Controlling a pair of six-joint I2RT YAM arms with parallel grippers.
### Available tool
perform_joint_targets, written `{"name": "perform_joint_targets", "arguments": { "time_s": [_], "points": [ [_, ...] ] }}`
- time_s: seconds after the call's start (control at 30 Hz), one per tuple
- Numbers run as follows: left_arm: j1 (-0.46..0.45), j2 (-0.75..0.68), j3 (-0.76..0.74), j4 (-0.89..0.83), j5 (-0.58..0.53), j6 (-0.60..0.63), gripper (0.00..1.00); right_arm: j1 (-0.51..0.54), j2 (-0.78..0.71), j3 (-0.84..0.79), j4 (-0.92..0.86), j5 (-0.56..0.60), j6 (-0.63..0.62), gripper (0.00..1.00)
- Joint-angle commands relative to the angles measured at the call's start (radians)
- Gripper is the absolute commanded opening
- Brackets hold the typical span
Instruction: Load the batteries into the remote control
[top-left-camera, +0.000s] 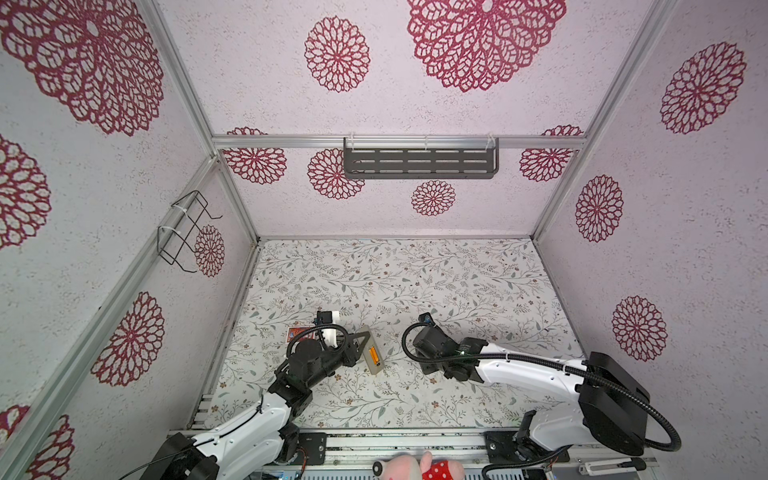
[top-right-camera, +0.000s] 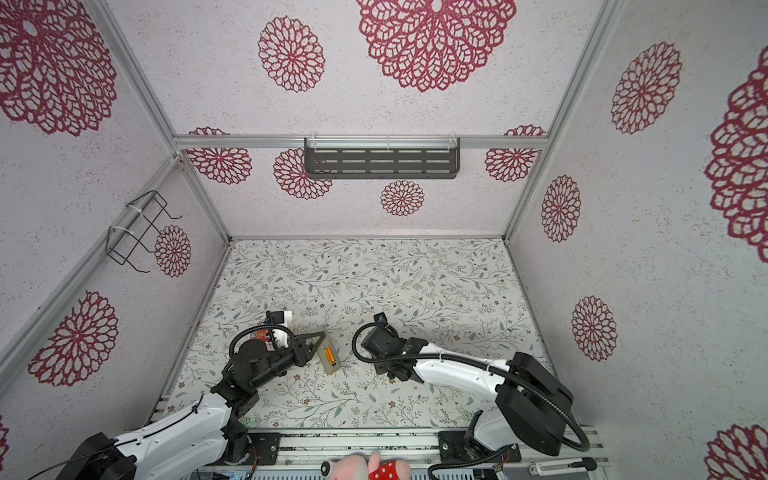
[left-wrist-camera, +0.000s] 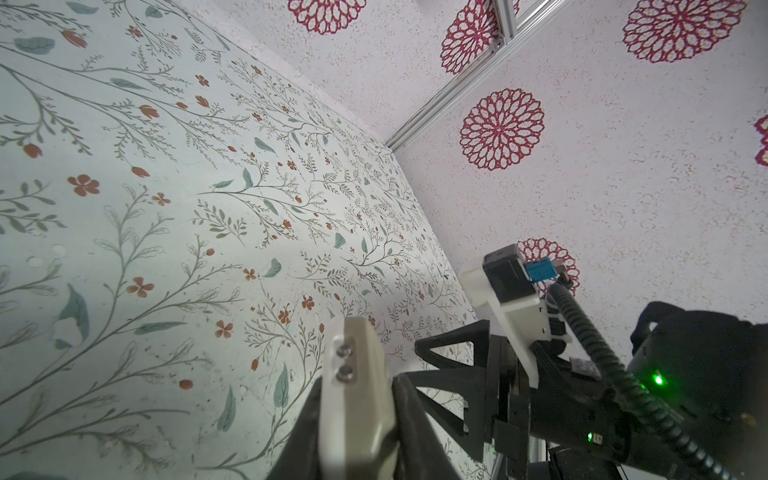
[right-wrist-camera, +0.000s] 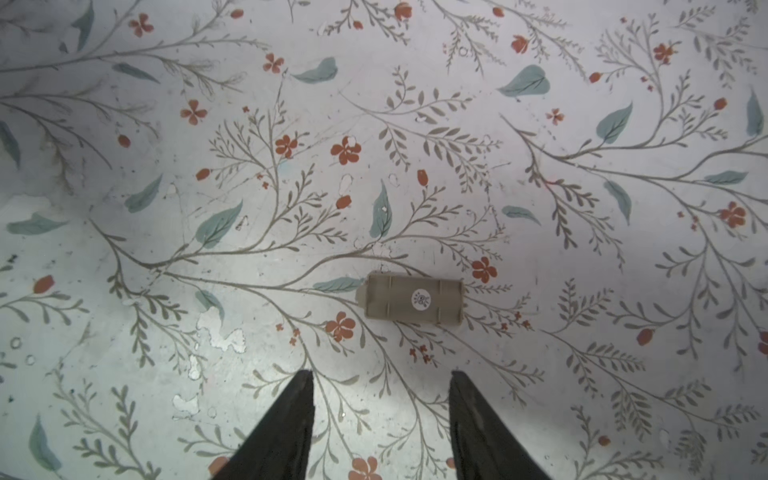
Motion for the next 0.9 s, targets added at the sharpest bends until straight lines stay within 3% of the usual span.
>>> {"name": "perform_joint_targets", "arguments": {
  "time_s": [0.0,0.73,0.87],
  "points": [
    [0.01,-0.006,0.021,0.028,0.004,0.025,0.0,-0.022,-0.03,0.032,-0.046,-0.011,0.051,0.59],
    [0.017,-0.021,0.008,0.028,0.004,0.036,0.0,-0.124,0.099,0.046,-0.029,-0.158,0.038,0.59],
    [0.018,-0.01,0.009,0.036,0.004,0.036,0.0,-0.134,0.093,0.023,-0.002,-0.175,0.047,0.64]
  ]
}}
